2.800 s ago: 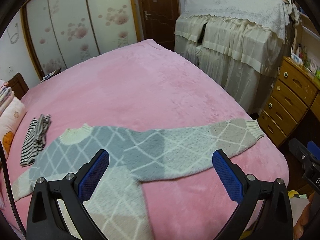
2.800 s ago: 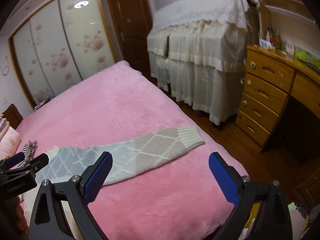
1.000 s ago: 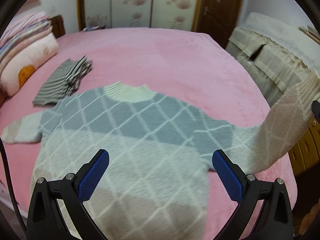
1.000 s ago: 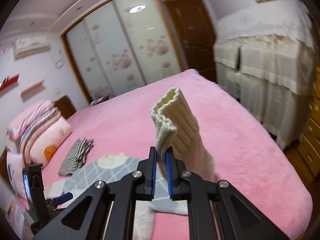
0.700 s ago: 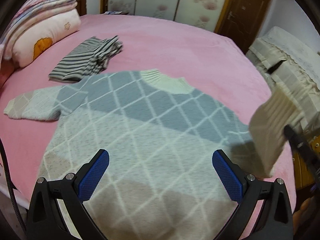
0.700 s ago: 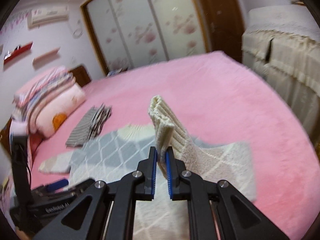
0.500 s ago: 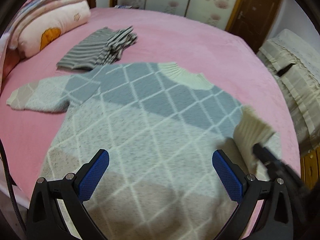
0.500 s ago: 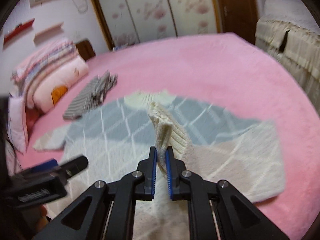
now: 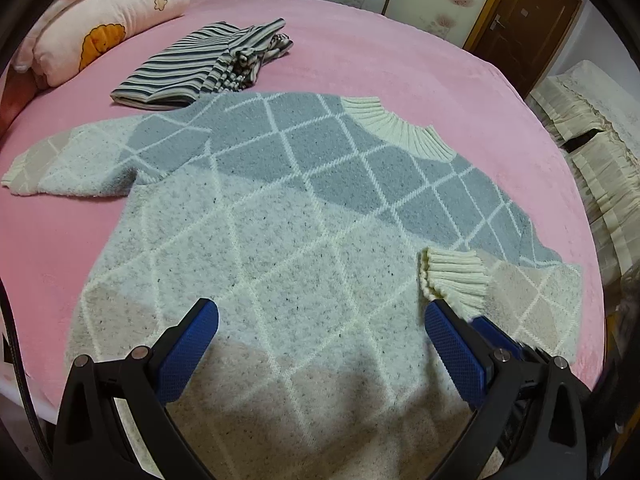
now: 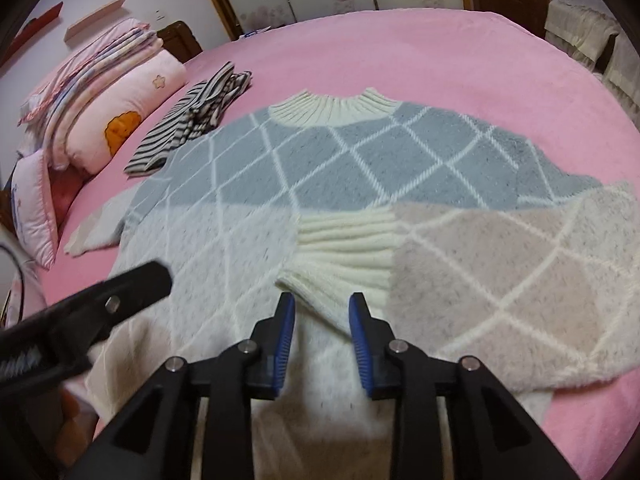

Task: Fold small clothes
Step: 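Lift the cuff with the right tool and lay it across the sweater body, then grasp the other sleeve cuff with the left tool and lift it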

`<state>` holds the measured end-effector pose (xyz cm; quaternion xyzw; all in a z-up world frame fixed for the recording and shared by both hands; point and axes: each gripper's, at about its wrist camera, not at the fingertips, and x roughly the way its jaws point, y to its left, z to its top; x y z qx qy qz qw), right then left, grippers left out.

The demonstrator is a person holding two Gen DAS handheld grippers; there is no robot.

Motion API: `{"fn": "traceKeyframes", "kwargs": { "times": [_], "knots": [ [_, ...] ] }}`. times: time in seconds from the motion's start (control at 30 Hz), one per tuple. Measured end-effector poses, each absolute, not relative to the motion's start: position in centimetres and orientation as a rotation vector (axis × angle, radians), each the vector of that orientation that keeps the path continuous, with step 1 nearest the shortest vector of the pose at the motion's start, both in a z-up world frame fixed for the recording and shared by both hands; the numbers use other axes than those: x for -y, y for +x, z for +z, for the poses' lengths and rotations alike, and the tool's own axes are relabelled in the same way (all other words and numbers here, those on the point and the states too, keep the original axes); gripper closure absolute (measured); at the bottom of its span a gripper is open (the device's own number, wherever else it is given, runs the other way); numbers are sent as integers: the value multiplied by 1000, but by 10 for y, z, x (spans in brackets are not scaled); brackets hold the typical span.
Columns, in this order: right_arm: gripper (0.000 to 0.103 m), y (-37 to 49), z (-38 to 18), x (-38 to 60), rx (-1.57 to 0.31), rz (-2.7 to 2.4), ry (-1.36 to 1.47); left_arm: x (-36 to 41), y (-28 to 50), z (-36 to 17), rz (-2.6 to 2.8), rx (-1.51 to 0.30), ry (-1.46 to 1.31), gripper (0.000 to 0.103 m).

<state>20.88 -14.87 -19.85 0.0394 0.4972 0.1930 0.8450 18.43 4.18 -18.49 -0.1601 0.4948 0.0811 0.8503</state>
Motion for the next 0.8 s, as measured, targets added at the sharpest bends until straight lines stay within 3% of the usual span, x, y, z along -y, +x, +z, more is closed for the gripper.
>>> {"fn": "traceKeyframes", "kwargs": {
  "times": [0.07,0.27,0.43,0.63,0.73,0.8],
  "knots": [
    [70,198,-194,155,-1040,415,76,-40,185,-187,149,-1052,-342,1],
    [70,156,-182,200,-1009,350,109,-28,190,-203,-17,-1108,-466,18],
    [70,135,-183,243,-1018,269,172,-13,202,-223,-177,-1136,-704,18],
    [70,123,-187,276,-1013,208,225,8,222,-247,-177,-1155,-768,20],
    [70,122,-191,285,-1021,197,241,16,231,-249,-178,-1135,-758,38],
    [70,121,-196,288,-1028,198,250,22,236,-248,-185,-1135,-743,66]
  ]
}}
